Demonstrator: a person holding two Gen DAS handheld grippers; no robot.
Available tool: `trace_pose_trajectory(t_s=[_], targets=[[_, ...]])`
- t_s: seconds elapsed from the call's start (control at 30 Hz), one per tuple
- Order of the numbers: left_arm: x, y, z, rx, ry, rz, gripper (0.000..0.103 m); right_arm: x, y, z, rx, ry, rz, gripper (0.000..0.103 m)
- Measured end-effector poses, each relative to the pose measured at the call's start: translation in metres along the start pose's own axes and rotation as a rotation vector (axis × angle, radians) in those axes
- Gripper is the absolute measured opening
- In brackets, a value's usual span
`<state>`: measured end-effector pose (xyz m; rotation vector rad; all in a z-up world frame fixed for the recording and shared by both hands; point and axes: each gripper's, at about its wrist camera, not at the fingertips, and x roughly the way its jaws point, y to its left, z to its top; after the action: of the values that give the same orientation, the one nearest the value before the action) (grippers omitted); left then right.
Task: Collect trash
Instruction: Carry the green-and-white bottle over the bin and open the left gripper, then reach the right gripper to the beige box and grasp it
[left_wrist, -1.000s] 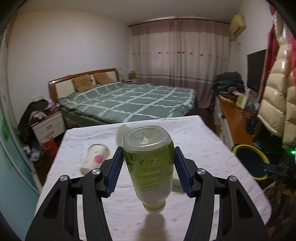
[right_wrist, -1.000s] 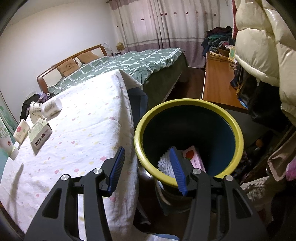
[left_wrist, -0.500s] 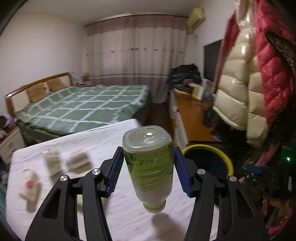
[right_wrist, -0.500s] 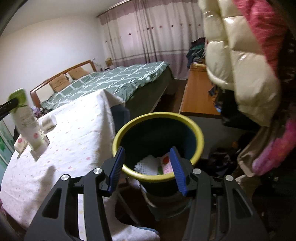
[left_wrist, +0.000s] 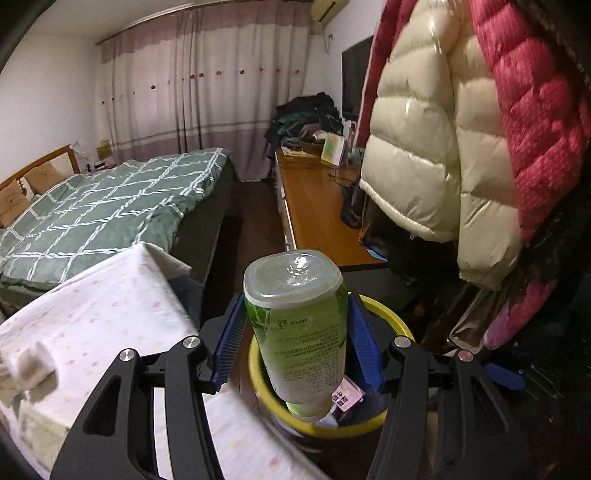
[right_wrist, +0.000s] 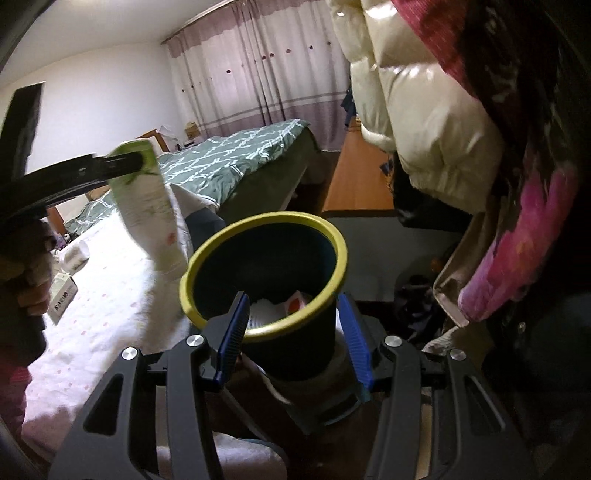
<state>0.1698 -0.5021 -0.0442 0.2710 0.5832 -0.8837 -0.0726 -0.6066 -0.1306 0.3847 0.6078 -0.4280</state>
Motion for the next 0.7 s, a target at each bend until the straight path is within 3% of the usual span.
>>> trace_pose_trajectory(t_s=[0.07,0.1,0.13,0.3,0.43,0.7], targets=[[0.013,-0.004,-0.003,-0.002,0.021,0.010,0.061,0.003,-0.002,-0.001,0.006,0.008,-0.001,0.051],[0.017,-0.003,-0.005,-0.005,0.027,0.015,0.075,0.004,-0.003,-0.002,0.008,0.010,0.000,0.053],[0.019,-0.004,-0.005,-0.008,0.030,0.019,0.082,0.005,-0.001,-0.002,0.008,0.010,0.002,0.053],[-0.006,0.016,-0.014,-0.065,0.020,0.017,0.083,0.006,0.008,-0.003,-0.009,0.010,0.016,0.053],[-0.055,0.048,-0.033,-0.117,-0.009,0.032,0.087,0.012,0.020,-0.003,-0.028,0.020,0.040,0.053],[-0.151,0.127,-0.096,-0.212,-0.022,0.178,0.088,0.021,0.062,0.002,-0.093,0.042,0.103,0.053]])
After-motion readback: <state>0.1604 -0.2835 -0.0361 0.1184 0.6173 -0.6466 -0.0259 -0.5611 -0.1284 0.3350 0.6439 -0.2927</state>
